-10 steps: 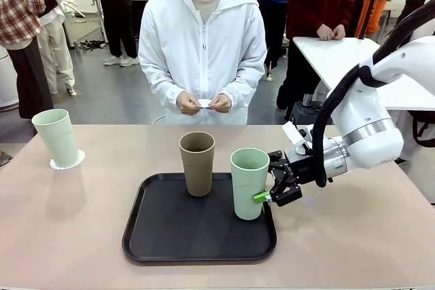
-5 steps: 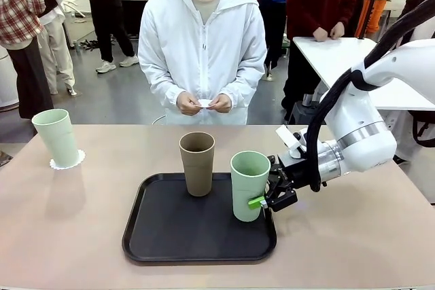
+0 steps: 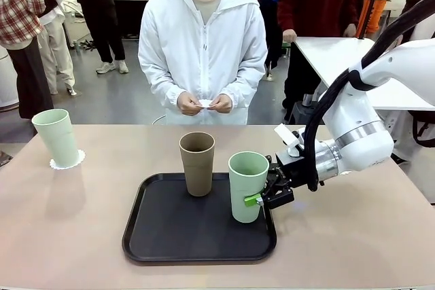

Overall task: Place coasters on the table and set cups on them.
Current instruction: Take one Reusable plastic cup from the Flat Tray and place it on a coaster set by the human.

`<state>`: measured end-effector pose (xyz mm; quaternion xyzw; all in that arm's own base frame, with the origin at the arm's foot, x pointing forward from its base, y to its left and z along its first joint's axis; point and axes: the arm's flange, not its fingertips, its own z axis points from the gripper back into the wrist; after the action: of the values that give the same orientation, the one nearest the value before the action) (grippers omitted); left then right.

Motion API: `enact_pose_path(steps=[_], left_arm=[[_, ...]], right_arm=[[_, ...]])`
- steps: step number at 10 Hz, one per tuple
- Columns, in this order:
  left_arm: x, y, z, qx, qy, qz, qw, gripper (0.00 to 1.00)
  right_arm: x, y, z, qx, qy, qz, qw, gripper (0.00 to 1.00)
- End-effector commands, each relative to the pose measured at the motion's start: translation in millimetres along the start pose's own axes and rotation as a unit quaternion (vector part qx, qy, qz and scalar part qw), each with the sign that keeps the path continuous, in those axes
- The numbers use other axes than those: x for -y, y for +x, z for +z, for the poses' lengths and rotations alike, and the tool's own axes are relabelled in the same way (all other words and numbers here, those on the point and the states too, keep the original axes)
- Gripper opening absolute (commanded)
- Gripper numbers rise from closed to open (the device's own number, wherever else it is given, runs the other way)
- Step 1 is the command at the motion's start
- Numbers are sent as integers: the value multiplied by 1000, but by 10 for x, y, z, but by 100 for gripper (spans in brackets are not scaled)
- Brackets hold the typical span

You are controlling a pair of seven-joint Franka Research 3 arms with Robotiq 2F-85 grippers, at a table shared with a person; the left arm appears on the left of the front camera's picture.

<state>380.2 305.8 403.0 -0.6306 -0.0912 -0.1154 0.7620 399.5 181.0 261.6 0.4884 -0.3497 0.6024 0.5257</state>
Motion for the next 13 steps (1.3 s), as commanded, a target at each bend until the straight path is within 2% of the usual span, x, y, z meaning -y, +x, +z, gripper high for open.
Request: enact_pose_path(steps=[1, 4, 5, 7, 9, 11, 12, 13], left_arm=[[17, -5, 9, 1, 4, 3, 1000, 100], [17, -5, 9, 1, 4, 3, 1000, 100], [17, -5, 9, 1, 4, 3, 1000, 100], [17, -5, 9, 1, 4, 3, 1000, 100], [17, -5, 9, 1, 4, 3, 1000, 100], [17, -5, 9, 1, 4, 3, 1000, 100], [17, -5, 9, 1, 4, 3, 1000, 100], [17, -5, 9, 1, 4, 3, 1000, 100]], right_arm=[[4, 68, 87, -5, -1, -18, 1000, 0], [-375, 967, 707, -32, -59, -20, 998, 0], [-466, 1304, 935, -27, -74, -17, 997, 0], [-558, 1778, 1245, -32, -96, -17, 995, 0], [-502, 1917, 1321, -38, -104, -26, 994, 0], [-409, 1858, 1338, -37, -101, -41, 993, 0], [-577, 1998, 1367, -34, -113, -15, 993, 0], [-577, 1998, 1367, -34, -113, -15, 993, 0]])
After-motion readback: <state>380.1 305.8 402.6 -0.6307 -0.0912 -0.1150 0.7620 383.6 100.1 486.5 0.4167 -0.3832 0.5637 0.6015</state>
